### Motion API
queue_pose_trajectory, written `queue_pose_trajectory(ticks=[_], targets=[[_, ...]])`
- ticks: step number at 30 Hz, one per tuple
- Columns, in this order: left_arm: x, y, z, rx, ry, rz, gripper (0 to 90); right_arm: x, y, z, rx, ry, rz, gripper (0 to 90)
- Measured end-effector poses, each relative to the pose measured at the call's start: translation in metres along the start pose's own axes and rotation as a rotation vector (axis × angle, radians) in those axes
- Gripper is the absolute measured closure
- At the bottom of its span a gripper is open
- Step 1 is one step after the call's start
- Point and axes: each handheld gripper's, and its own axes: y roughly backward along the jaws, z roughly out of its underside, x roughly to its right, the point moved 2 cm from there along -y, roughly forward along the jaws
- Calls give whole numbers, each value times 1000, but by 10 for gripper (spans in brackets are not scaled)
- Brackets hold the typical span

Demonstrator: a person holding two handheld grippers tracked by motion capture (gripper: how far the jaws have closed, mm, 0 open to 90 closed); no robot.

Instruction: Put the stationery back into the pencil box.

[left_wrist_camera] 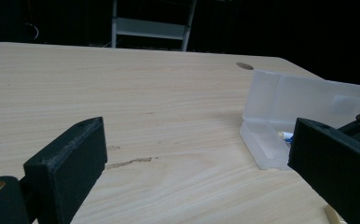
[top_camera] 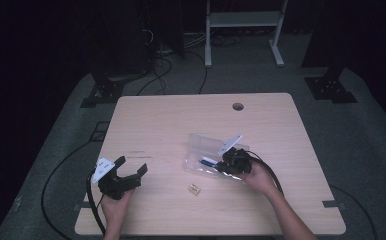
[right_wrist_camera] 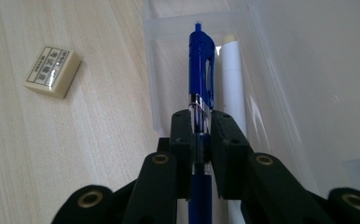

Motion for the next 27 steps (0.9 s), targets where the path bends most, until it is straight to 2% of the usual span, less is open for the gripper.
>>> queue_pose_trajectory(ticks=[5, 27], targets=[[0, 0, 0, -1, -1, 1, 34, 0, -3, 0, -3, 16, -2, 790], [1, -1, 0, -1, 1, 3, 34, 2, -8, 3, -10, -21, -14, 783]])
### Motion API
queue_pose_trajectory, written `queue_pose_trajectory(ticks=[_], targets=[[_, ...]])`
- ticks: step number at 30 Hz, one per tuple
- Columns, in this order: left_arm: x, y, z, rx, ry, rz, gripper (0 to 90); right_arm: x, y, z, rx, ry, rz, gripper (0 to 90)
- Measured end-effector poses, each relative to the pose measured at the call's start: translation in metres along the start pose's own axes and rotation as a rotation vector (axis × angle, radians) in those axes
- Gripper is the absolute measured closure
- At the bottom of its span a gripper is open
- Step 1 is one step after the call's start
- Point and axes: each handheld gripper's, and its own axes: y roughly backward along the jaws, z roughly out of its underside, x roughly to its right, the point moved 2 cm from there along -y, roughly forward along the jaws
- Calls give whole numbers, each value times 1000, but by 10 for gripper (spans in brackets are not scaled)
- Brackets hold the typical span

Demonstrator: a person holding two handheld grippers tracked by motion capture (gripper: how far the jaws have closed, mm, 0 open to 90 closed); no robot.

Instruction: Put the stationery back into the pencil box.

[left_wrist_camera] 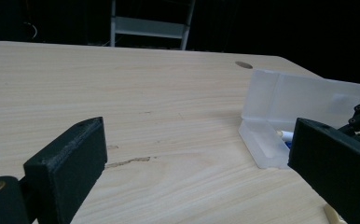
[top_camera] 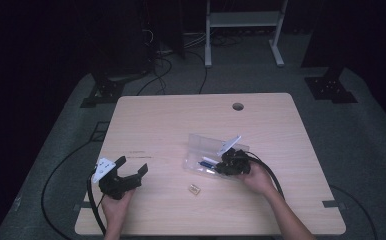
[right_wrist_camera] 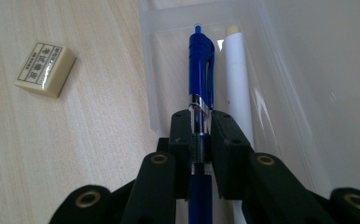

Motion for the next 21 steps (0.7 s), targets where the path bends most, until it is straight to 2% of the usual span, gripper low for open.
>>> queue_pose_trajectory(ticks=[6, 14, 18, 21], targets=[[0, 0, 0, 0, 0, 0, 34, 1, -2, 3, -4, -9, -2, 781], [0, 0, 0, 0, 0, -1, 34, 2, 2, 4, 19, -14, 1, 741], [-1, 1, 0, 1, -1, -2, 34, 2, 10, 3, 57, -25, 7, 704], [-1, 1, 0, 1, -2, -2, 34, -2, 16, 2, 91, -25, -5, 674]])
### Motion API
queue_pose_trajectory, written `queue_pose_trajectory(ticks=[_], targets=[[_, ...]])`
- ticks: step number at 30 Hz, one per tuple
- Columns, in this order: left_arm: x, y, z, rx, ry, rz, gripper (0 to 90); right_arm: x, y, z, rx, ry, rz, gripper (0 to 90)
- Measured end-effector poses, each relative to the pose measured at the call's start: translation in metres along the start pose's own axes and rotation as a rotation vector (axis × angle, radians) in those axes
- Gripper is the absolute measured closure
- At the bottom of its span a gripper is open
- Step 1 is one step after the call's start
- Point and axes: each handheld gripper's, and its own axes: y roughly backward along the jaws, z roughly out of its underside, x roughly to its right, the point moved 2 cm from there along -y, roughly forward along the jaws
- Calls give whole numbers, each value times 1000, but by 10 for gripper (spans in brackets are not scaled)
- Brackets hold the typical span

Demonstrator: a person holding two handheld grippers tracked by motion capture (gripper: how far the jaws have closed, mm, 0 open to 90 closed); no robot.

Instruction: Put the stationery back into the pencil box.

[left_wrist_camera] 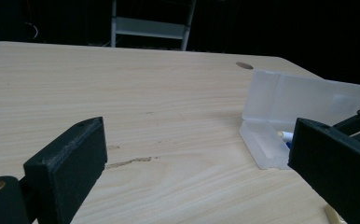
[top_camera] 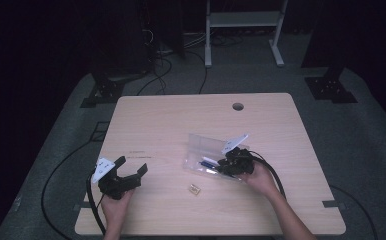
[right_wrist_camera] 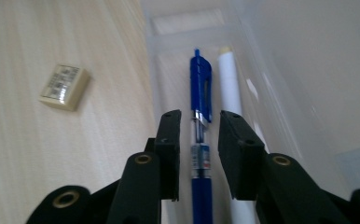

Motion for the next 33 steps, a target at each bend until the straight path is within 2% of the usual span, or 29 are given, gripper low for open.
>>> queue_pose_trajectory(ticks=[5, 18, 26, 33], targets=[[1, 0, 0, 0, 3, 0, 34, -12, 7, -1, 23, 31, 5, 633], [1, 0, 0, 0, 1, 0, 34, -40, 13, -8, 62, 50, -50, 529], [1, 0, 0, 0, 2, -1, 34, -58, 7, -11, 58, 86, -63, 500], [1, 0, 0, 0, 0, -1, 34, -68, -1, -12, 69, 69, -91, 476]])
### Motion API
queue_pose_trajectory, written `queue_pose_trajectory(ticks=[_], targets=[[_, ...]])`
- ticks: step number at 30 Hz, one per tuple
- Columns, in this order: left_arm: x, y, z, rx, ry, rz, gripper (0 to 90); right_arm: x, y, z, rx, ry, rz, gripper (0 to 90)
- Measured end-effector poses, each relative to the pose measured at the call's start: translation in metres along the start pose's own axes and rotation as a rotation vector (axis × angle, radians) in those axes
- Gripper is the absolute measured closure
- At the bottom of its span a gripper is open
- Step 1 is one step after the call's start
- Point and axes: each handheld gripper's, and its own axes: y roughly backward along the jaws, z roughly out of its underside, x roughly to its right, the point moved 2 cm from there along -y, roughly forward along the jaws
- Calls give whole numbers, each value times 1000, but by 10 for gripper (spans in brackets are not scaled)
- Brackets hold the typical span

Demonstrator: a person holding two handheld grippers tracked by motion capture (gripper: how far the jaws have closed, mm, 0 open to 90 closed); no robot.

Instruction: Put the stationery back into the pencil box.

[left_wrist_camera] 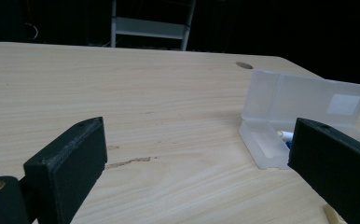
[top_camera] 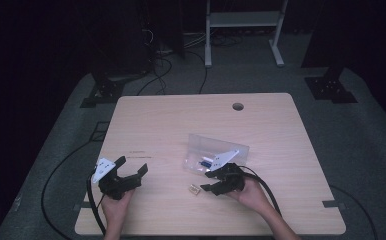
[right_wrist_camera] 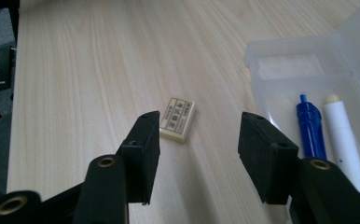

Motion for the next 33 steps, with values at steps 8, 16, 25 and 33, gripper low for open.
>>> queue_pose_trajectory(ticks=[8, 16, 25, 33], targets=[[0, 0, 0, 1, -1, 0, 34, -8, -10, -4, -3, 6, -15, 472], [0, 0, 0, 1, -1, 0, 34, -13, -22, -5, -27, 31, -11, 476], [0, 0, 0, 1, -1, 0, 34, -16, -33, -6, -45, 34, -9, 484], [0, 0, 0, 0, 0, 1, 34, -15, -38, -6, -57, 21, 12, 499]])
